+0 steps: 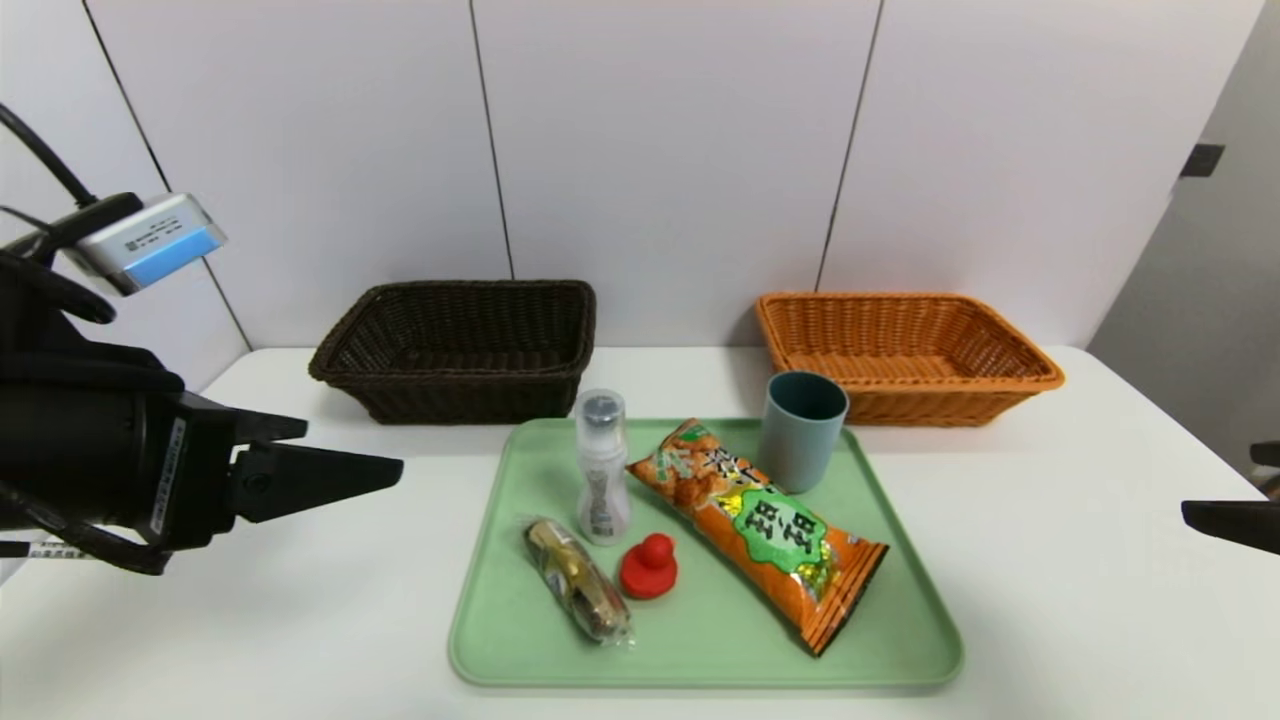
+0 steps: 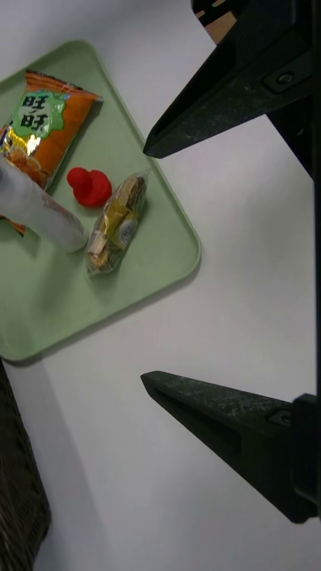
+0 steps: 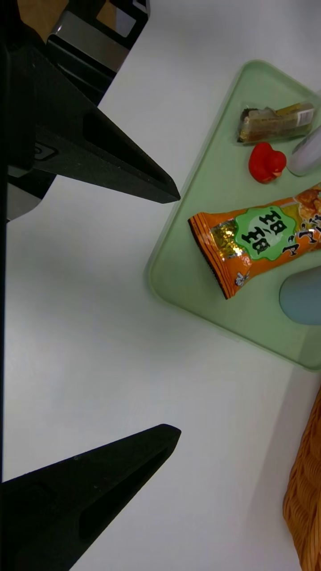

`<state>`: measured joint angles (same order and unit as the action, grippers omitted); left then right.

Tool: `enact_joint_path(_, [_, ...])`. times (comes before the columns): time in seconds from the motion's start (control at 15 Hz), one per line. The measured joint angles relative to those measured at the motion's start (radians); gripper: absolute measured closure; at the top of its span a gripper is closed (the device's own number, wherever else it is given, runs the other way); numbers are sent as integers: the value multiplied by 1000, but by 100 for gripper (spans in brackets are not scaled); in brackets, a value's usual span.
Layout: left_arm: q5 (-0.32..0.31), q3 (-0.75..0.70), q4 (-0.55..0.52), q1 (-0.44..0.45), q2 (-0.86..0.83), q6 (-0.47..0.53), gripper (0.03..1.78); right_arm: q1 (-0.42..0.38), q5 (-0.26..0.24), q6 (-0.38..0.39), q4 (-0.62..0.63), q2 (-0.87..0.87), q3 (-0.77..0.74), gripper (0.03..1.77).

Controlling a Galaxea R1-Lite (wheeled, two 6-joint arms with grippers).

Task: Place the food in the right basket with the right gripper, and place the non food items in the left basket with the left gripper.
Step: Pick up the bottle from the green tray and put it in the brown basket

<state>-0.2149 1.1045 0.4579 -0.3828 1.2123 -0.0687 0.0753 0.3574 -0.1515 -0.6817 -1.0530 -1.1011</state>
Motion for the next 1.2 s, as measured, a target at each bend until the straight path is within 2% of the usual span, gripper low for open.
enact_joint_path(0.2, [1,19,6,-90,42,-50,12,2,2,1,0,-13,4,9])
enact_joint_path(0.47, [2,26,10,-147,117,-207,12,3,0,5,0,-32,27,9])
enact_joint_path(1.2, [7,95,46,-164,263,-345,12,-4,0,7,70,-79,53,9])
